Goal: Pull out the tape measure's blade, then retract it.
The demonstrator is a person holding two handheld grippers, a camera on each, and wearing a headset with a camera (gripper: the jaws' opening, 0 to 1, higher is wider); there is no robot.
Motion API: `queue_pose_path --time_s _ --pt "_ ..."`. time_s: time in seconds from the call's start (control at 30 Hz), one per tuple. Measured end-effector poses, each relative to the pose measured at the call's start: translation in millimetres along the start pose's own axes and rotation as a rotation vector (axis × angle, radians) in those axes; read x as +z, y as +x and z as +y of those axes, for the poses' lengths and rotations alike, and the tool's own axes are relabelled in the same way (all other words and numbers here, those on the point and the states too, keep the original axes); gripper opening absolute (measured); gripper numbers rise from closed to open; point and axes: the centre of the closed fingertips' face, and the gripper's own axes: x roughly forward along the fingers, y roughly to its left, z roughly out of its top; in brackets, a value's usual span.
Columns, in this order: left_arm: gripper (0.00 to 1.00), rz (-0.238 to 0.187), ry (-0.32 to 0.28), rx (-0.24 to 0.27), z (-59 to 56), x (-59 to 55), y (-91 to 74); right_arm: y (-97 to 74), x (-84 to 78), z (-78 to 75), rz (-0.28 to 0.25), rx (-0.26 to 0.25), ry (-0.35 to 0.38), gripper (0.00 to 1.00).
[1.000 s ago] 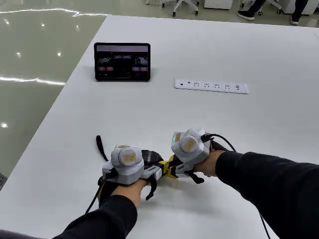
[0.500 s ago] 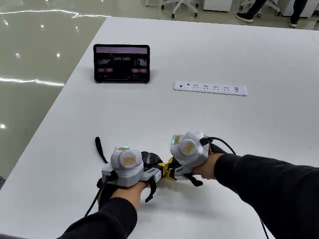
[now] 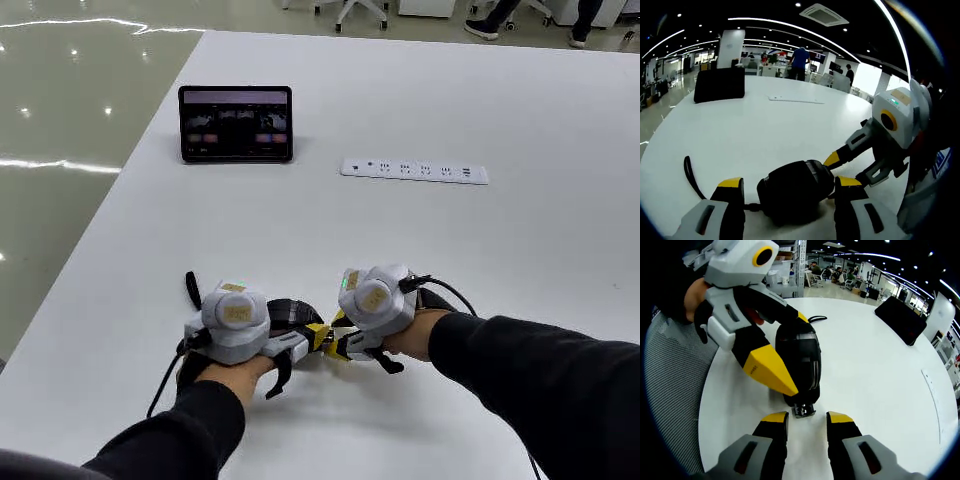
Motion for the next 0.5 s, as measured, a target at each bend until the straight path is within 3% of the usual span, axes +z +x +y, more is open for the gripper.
queue_pose_path --time_s 0.03,0.1,0.2,0.23,0.27,0.37,0.5 --pt "0.68 0.020 0.018 -0.037 -0.7 -3.1 -1.6 -4.1 0.4 -0.4 -0.016 -0.011 0.013 0.28" --pt "0.71 0.010 0.030 -0.064 5.4 -1.3 -8.0 -15.3 -3.7 -2.2 -0.046 -0.039 0.050 0.34" --pt "0.74 -0.038 0.111 -0.123 10.2 8.4 -16.9 -32.6 -16.7 -6.3 -0.066 -0.079 0.101 0.44" --pt "0.77 -0.020 0.104 -0.139 10.6 6.5 -20.4 -38.5 -20.1 -7.1 -0.071 -0.092 0.115 0.47" --pt "0.83 0.011 0.107 -0.147 13.4 3.4 -24.7 -47.6 -23.5 -8.3 -0.084 -0.108 0.123 0.49" --pt "0.96 -0.001 0.163 -0.160 20.2 7.6 -35.4 -69.1 -31.7 -10.0 -0.113 -0.141 0.154 0.54" --pt "1.00 -0.002 0.187 -0.175 25.9 11.9 -51.6 -94.4 -45.5 -14.0 -0.133 -0.191 0.183 0.59"
